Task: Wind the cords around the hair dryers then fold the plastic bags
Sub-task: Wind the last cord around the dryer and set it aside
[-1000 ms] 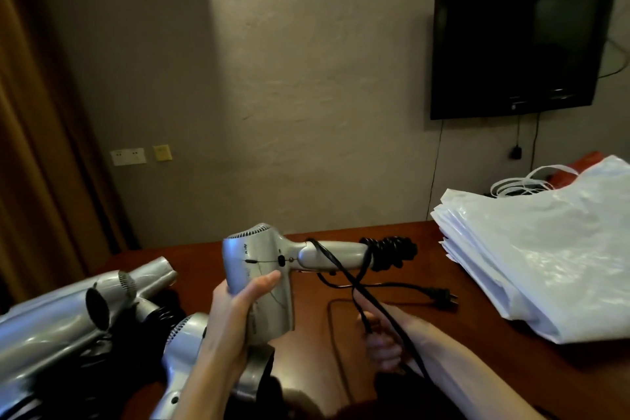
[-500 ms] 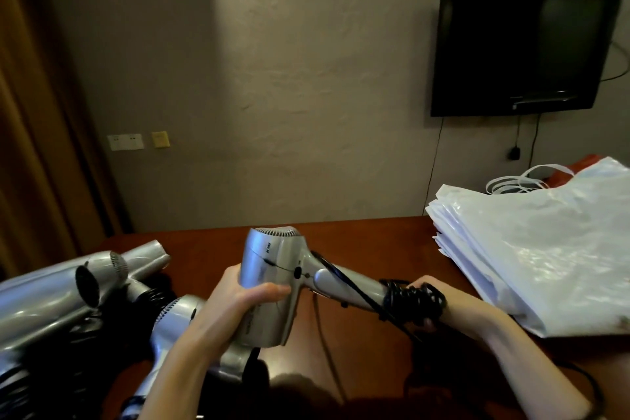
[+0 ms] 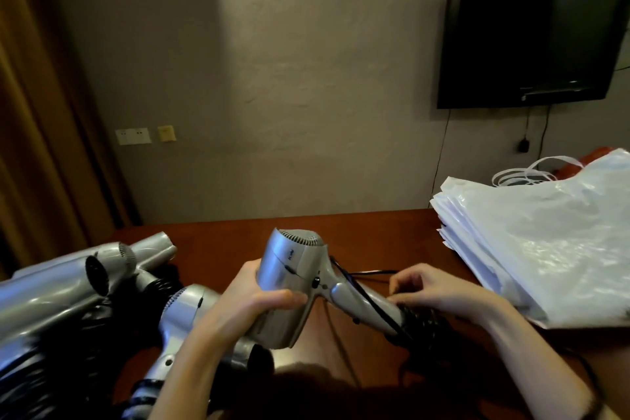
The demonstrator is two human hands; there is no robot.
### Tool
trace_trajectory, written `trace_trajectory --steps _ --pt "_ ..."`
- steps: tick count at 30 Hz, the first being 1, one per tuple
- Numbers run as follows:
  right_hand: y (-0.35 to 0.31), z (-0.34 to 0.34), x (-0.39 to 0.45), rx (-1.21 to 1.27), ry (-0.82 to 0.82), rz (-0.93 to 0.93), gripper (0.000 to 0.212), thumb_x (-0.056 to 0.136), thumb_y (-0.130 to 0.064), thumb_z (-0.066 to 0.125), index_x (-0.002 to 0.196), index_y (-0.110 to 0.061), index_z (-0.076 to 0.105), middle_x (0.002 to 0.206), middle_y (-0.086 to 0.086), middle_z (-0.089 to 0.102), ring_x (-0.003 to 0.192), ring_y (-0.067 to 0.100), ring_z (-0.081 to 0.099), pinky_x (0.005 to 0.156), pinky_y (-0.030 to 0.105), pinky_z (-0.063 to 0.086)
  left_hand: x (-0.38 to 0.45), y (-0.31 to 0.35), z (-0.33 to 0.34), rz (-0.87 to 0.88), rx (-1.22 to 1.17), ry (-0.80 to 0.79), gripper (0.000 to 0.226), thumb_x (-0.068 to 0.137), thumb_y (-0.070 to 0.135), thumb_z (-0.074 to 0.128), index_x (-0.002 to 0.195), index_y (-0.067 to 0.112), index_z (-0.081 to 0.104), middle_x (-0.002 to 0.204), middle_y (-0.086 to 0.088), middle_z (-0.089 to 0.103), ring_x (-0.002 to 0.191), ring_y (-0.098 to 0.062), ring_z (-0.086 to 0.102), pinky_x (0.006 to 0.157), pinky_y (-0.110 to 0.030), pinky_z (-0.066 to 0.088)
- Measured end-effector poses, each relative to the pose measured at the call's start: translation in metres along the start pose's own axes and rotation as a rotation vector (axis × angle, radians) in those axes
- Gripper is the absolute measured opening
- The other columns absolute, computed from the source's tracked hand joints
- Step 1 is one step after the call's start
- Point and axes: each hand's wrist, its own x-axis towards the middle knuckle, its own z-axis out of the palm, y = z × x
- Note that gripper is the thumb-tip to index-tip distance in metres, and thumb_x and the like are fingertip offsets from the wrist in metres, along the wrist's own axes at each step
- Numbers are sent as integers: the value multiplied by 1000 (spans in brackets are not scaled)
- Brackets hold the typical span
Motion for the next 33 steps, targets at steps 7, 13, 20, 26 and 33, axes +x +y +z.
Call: trace_trajectory --steps 7,13,20,26,33 --pt "-31 28 10 -303 375 -40 23 90 -31 64 72 -16 69 67 -5 63 66 5 57 65 23 42 -1 -4 6 83 88 139 67 39 41 81 98 14 67 93 -9 75 86 -26 71 75 -37 57" --pt "-41 39 5 -294 532 -40 22 97 -12 49 93 -23 68 84 -8 66 80 5 62 61 5 42 4 -10 10 117 78 366 60 36 48 79 85 17 65 82 -9 70 73 -22 61 69 -43 52" --pt "-49 42 7 470 526 -52 18 99 0 41 111 4 54 82 11 72 61 15 69 54 18 52 0 -4 8 165 -15 514 58 37 50 77 83 17 63 70 -2 68 65 -14 61 64 -38 50" --pt "-49 31 -3 956 249 -53 29 88 -1 57 117 -1 61 108 19 70 88 23 73 65 26 59 -3 -4 5 169 -105 549 60 41 52 78 91 23 65 84 5 73 77 -10 69 77 -46 56" --pt "-43 48 0 1152 141 20 36 78 -7 59 110 -17 72 84 6 67 59 12 65 44 22 52 -2 -2 4 142 -210 563 59 43 53 78 93 25 64 82 7 74 79 -11 70 78 -51 59"
